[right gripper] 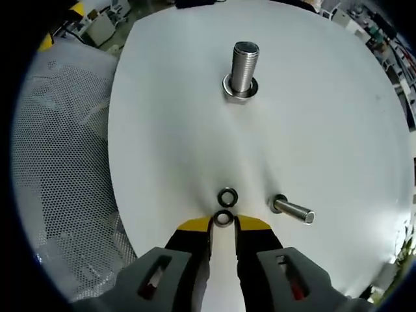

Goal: Place the washer onto the threaded stud by aligning its center hole with the stud, sliding it down to the base, and recovering from edge contact or off-axis alignment until the washer reaches the visible bottom stop.

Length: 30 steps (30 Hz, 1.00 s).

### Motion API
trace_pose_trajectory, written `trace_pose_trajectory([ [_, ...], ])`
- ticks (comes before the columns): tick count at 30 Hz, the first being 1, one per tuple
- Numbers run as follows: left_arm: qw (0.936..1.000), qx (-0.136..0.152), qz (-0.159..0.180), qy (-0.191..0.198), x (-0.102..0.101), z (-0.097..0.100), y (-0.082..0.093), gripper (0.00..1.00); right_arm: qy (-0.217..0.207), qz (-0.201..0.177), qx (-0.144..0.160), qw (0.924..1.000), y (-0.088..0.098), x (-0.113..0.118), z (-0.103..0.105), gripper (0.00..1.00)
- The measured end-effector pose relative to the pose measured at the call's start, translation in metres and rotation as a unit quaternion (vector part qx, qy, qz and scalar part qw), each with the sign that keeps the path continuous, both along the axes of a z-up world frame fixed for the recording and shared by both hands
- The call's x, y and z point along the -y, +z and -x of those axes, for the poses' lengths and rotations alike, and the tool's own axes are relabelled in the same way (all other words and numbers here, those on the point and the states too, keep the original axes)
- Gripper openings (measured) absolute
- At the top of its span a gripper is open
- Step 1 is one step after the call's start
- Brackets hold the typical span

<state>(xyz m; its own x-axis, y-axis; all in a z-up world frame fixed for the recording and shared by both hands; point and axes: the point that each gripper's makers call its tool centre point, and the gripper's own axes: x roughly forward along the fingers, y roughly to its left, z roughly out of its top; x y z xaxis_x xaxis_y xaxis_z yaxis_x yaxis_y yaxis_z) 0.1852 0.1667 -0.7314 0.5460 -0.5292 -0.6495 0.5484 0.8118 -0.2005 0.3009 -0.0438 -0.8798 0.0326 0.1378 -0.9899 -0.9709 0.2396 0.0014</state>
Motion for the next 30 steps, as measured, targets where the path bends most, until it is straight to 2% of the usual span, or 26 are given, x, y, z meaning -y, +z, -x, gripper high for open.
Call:
trace_pose_trajectory([
  [4,1.0000,0.002,0.002,0.004,-0.0003,-0.0014,0.0006,0.25,0.018,0.014,0.007,0.9997,-0.0010,-0.0003,0.0008,0.16],
  [8,1.0000,0.002,0.001,0.004,-0.0005,-0.0015,0.0005,0.24,-0.027,0.004,-0.004,0.9996,-0.0002,0.0011,-0.0028,0.15],
  [12,1.0000,0.000,-0.001,0.004,-0.0005,-0.0010,0.0001,0.24,-0.022,0.012,-0.004,0.9997,-0.0011,0.0007,-0.0033,0.14],
  [16,1.0000,0.000,-0.003,0.005,-0.0010,-0.0013,-0.0003,0.24,-0.043,0.019,-0.006,0.9989,-0.0009,0.0008,-0.0037,0.14],
  [21,1.0000,0.001,-0.004,0.005,-0.0012,-0.0008,0.0000,0.24,-0.048,0.048,0.015,0.9976,-0.0023,-0.0005,-0.0006,0.15],
  [30,0.9999,0.004,-0.001,0.010,-0.0023,-0.0020,0.0010,0.25,-0.067,0.049,0.016,0.9964,-0.0007,0.0000,-0.0011,0.15],
])
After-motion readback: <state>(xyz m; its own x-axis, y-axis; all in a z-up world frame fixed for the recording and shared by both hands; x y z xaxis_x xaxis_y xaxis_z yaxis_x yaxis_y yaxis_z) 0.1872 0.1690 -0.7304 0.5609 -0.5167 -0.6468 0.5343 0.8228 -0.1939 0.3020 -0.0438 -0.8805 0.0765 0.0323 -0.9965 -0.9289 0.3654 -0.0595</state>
